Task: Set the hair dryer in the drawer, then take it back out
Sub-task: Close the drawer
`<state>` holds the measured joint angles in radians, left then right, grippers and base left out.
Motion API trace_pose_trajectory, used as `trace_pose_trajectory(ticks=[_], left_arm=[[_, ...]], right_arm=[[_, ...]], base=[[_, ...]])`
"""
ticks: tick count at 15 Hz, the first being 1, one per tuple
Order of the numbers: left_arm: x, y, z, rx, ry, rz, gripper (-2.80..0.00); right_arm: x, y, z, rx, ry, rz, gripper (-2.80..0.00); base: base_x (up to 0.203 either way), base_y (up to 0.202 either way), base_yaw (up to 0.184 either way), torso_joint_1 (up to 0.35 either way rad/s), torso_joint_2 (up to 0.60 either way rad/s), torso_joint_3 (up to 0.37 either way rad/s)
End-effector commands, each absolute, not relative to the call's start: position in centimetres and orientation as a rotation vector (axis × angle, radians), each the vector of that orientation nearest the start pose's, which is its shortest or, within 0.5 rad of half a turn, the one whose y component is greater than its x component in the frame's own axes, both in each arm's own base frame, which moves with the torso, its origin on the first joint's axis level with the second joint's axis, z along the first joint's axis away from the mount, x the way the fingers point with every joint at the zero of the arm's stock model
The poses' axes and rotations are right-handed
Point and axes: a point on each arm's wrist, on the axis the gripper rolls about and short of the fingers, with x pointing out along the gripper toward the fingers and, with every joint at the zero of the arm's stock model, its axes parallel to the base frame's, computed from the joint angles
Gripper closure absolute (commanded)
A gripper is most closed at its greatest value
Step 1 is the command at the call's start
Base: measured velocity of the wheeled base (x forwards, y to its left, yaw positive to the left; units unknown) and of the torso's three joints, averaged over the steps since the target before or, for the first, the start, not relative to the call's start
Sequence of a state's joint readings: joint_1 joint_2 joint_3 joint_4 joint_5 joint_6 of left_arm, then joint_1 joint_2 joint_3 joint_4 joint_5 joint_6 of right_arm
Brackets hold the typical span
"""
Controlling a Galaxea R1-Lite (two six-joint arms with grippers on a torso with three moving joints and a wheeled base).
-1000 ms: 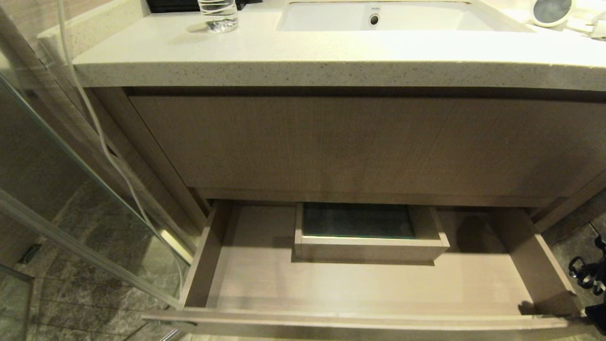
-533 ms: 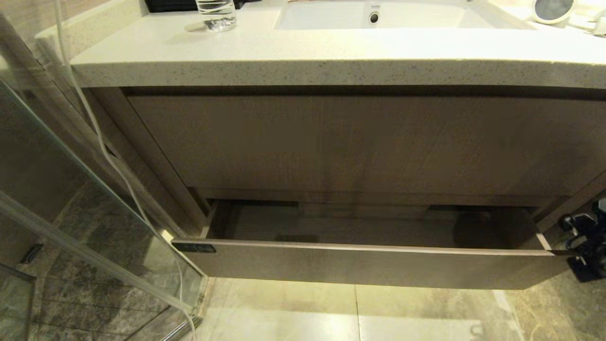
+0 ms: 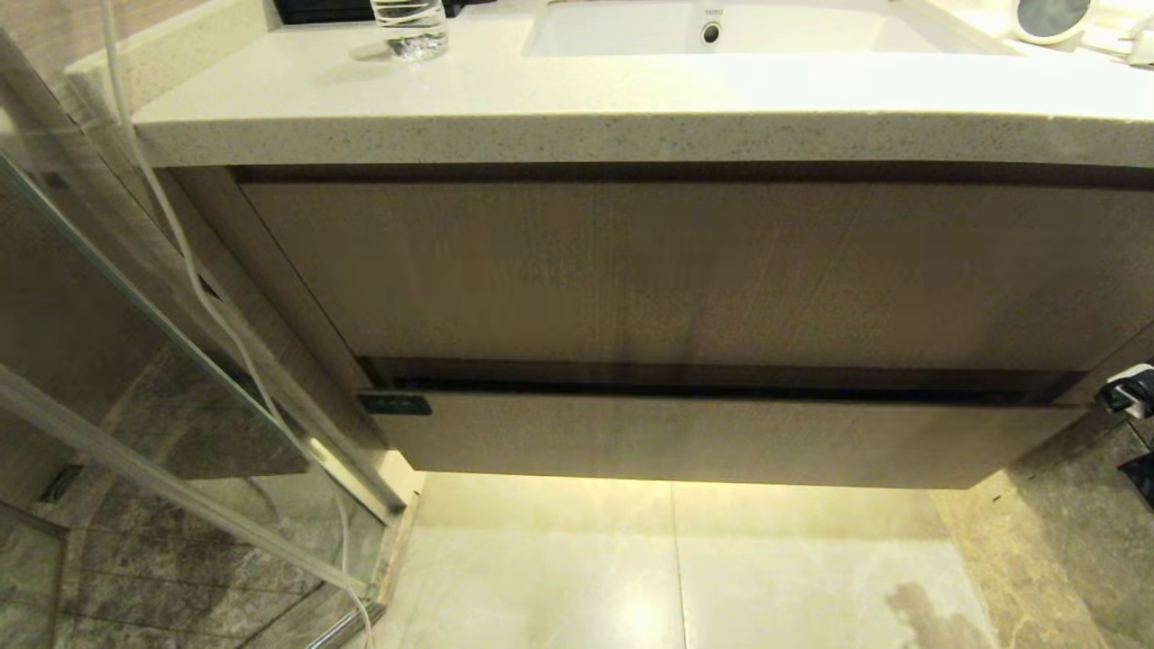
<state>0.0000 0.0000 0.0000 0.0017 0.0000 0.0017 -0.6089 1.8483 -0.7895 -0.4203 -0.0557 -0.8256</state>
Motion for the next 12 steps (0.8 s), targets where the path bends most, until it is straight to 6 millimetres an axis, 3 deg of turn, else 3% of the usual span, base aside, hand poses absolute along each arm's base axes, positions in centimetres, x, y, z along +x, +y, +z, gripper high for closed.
trace_pose_trajectory(ticks=[1,6,12], left_arm=[[-2.3,0.0,7.5,0.002,0.002,0.0,0.0],[-2.3,0.0,7.5,0.002,0.002,0.0,0.0],[-2.3,0.0,7.5,0.002,0.002,0.0,0.0]], right_arm=[[24.1,-17.0,13.3,-0.619,0.795,-0.364,0.0],[21.8,-13.9,14.8,-0.625,0.66,-0.224,0.0],[18.2,-9.7,19.5,-0.678,0.475,-0.215,0.0]], base=[[0.0,0.0,0.0,0.0,0.0,0.0],[0.0,0.0,0.0,0.0,0.0,0.0],[0.0,0.0,0.0,0.0,0.0,0.0]])
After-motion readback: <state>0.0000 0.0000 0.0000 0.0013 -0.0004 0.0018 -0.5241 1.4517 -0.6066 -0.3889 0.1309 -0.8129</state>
